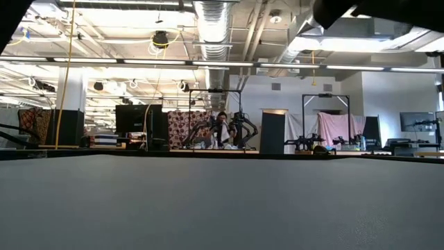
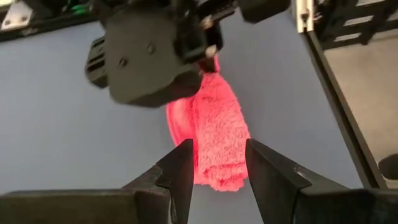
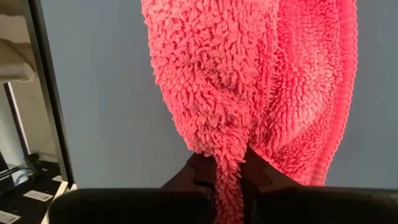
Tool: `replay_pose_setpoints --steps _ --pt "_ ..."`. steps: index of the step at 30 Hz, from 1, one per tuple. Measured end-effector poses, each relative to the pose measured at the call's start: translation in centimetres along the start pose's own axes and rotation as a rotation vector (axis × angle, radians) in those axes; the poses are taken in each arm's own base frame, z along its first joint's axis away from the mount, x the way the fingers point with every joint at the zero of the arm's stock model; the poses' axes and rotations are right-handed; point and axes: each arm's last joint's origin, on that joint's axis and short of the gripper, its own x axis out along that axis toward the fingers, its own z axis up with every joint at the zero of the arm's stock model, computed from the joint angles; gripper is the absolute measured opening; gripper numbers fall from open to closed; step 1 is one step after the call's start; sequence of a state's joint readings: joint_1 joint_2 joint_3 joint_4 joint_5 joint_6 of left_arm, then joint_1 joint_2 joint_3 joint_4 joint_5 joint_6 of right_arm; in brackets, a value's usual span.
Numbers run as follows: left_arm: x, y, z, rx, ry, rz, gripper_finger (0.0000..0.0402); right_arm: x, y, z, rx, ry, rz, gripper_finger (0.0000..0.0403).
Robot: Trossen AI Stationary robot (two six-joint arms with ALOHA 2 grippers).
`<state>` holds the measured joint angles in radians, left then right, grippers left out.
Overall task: Roll towel
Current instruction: Roll the pink towel
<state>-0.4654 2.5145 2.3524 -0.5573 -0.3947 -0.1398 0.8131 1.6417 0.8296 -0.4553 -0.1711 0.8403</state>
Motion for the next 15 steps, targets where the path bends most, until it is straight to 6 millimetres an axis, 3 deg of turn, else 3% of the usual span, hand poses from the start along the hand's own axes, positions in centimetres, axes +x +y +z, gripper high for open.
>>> replay_pose_setpoints --steps 8,15 --pt "0.7 0.8 0.3 0.056 -0.017 -0.118 0.0134 -0.1 -0.3 0.2 0.002 -0.013 -0.018 0.0043" --pt "1.6 1.0 0.1 0.027 -0.039 -0.114 0.0136 -0.1 -0.4 0.3 0.020 -0.025 -0.037 0.0043"
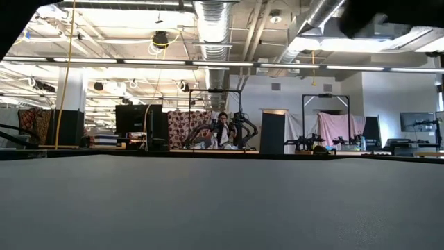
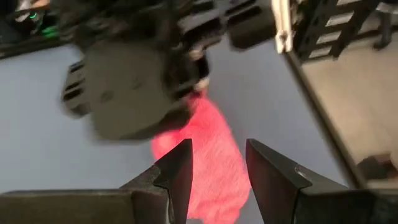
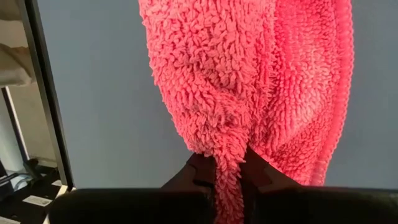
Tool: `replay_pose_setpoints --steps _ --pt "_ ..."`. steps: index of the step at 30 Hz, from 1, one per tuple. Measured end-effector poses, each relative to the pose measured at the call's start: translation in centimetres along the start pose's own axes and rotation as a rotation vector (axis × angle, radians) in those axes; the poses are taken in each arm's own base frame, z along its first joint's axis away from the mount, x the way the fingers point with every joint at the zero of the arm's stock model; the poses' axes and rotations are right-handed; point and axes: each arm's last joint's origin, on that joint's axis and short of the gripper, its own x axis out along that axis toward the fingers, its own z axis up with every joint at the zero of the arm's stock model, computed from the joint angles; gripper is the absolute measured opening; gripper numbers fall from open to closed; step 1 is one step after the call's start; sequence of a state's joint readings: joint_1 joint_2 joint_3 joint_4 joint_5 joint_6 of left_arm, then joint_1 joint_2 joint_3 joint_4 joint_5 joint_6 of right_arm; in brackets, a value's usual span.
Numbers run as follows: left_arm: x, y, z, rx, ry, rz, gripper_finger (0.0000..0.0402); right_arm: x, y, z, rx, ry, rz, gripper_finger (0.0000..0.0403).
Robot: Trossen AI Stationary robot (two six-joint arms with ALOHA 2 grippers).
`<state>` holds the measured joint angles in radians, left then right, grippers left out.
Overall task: Roll towel
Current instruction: Roll the pink towel
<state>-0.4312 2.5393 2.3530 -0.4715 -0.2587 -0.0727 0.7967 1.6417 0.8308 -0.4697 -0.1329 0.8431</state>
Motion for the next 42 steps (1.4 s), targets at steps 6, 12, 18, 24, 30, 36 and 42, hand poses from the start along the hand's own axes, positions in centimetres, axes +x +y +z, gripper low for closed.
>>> replay_pose_setpoints --steps 6,12,18,24,30,36,42 --pt "2.4 -0.6 -2.3 -0.061 0.049 -0.015 0.0135 -0.1 0.0 -0.1 0.042 -0.007 -0.008 0.0043" --pt "2.6 -0.4 -2.1 -0.053 0.018 0.020 0.0123 -0.2 0.3 -0.3 0.041 -0.012 -0.003 0.0043" --pt "2.7 -0.4 -2.6 -0.045 0.064 0.019 0.0114 -0.3 0.3 -0.3 0.051 -0.013 -0.001 0.0043" --pt "4.2 -1.1 -4.3 -0.117 0.120 -0.113 0.0115 -0.3 0.2 -0.3 0.063 -0.019 -0.013 0.0047" --pt "5.0 -0.9 -4.9 -0.266 0.144 -0.185 0.0138 -0.3 0.1 -0.3 0.063 -0.015 -0.017 0.0058" --pt "5.0 -0.8 -5.0 -0.272 0.129 -0.085 0.0149 -0.3 0.1 -0.3 0.063 -0.014 -0.017 0.0059" --pt "5.0 -0.6 -5.2 -0.334 0.144 -0.035 0.0140 -0.3 0.1 -0.3 0.070 -0.012 -0.016 0.0060"
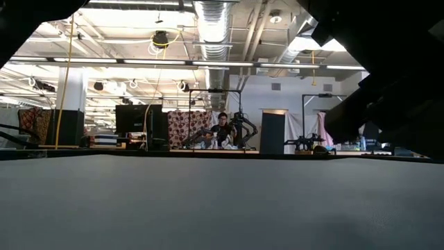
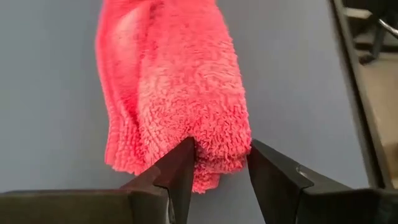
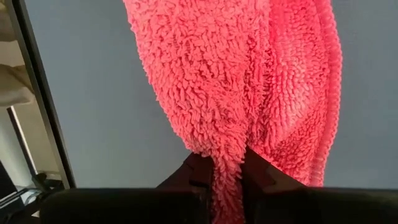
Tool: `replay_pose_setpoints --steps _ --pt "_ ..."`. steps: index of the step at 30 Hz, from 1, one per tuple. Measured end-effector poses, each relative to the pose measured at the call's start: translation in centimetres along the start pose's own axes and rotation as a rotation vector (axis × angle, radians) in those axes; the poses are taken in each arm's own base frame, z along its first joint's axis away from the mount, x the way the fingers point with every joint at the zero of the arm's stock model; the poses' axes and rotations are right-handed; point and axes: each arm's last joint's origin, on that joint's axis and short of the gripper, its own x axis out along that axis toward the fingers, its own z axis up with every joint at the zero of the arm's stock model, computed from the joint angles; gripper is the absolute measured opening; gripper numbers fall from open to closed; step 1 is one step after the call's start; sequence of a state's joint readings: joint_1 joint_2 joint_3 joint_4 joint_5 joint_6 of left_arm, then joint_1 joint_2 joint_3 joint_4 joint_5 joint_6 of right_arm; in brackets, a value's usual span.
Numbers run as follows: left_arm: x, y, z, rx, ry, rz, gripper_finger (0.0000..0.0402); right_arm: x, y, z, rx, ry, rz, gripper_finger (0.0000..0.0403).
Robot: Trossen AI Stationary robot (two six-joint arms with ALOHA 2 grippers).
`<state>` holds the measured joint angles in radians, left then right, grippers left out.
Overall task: Roll towel
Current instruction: Roll the pink towel
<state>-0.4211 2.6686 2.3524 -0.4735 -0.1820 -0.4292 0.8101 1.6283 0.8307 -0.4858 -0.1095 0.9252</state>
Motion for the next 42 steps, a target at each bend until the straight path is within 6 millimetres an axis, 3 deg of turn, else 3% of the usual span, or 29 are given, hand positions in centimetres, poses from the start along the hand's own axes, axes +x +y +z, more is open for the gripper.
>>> replay_pose_setpoints --steps 6,14,30,42 --pt "0.0 0.2 0.0 -0.079 -0.031 0.074 0.0116 -0.6 0.2 -0.3 0.015 0.008 0.024 0.0057" --pt "0.0 -0.2 -0.2 -0.149 -0.022 0.053 0.0010 -2.7 -0.2 -0.6 0.029 -0.034 0.021 0.0053" --pt "0.1 0.3 1.0 -0.235 0.007 -0.169 0.0001 -3.1 0.4 -0.9 -0.023 0.060 0.144 0.0052" --pt "0.1 0.7 1.5 -0.233 0.023 -0.250 0.0000 -3.0 1.7 -2.3 -0.142 0.100 0.201 0.0052"
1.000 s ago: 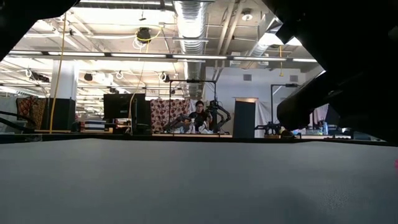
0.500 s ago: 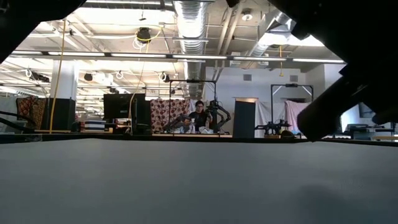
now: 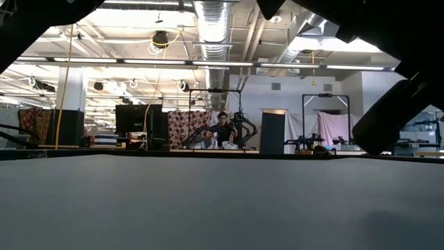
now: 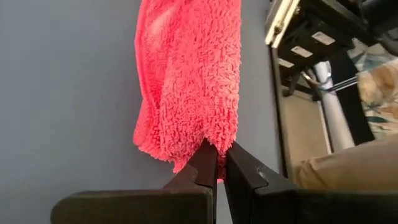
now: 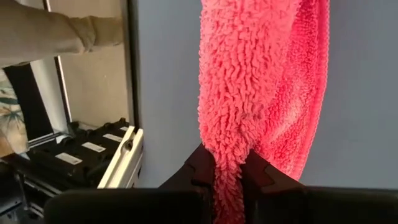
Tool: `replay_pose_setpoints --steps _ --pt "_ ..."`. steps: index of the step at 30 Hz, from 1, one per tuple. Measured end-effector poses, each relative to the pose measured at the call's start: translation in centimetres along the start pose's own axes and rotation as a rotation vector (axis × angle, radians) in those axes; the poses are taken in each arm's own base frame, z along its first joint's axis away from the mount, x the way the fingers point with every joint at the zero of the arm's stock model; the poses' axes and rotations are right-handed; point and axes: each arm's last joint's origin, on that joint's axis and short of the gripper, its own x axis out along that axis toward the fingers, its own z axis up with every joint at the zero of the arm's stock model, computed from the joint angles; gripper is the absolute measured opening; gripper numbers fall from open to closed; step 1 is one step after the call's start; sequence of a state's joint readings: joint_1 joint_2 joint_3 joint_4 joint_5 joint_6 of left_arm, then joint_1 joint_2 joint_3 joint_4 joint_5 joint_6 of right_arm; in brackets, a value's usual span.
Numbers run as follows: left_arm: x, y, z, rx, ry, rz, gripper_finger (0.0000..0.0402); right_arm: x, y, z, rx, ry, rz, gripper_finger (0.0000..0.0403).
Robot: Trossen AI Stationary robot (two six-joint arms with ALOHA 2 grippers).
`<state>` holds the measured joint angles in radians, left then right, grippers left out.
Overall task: Roll towel
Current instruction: Roll the pink towel
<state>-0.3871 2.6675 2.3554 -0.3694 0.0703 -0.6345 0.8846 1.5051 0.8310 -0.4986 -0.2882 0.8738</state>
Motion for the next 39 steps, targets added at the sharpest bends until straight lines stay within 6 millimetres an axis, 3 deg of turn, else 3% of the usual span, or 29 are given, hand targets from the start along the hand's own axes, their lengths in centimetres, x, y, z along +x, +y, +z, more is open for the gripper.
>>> replay_pose_setpoints --steps 8,13,25,31,39 --pt "-0.2 0.8 0.8 -0.053 0.014 -0.050 0.0000 0.1 0.0 -0.2 0.008 -0.062 -0.076 0.0052" --pt "-0.2 1.7 1.2 -0.099 0.018 -0.016 0.0000 0.2 -0.8 -0.5 0.086 -0.073 -0.182 0.0052" --pt "-0.5 3.5 1.6 -0.192 0.050 0.064 0.0000 0.3 -0.5 -1.1 0.099 -0.123 -0.240 0.0056" --pt "-0.5 3.5 1.5 -0.189 0.064 0.054 0.0000 0.3 -0.8 -1.1 0.143 -0.178 -0.301 0.0094" --pt "-0.5 3.5 1.5 -0.192 0.074 0.045 0.0000 0.2 -1.1 -1.3 0.160 -0.170 -0.335 0.0192"
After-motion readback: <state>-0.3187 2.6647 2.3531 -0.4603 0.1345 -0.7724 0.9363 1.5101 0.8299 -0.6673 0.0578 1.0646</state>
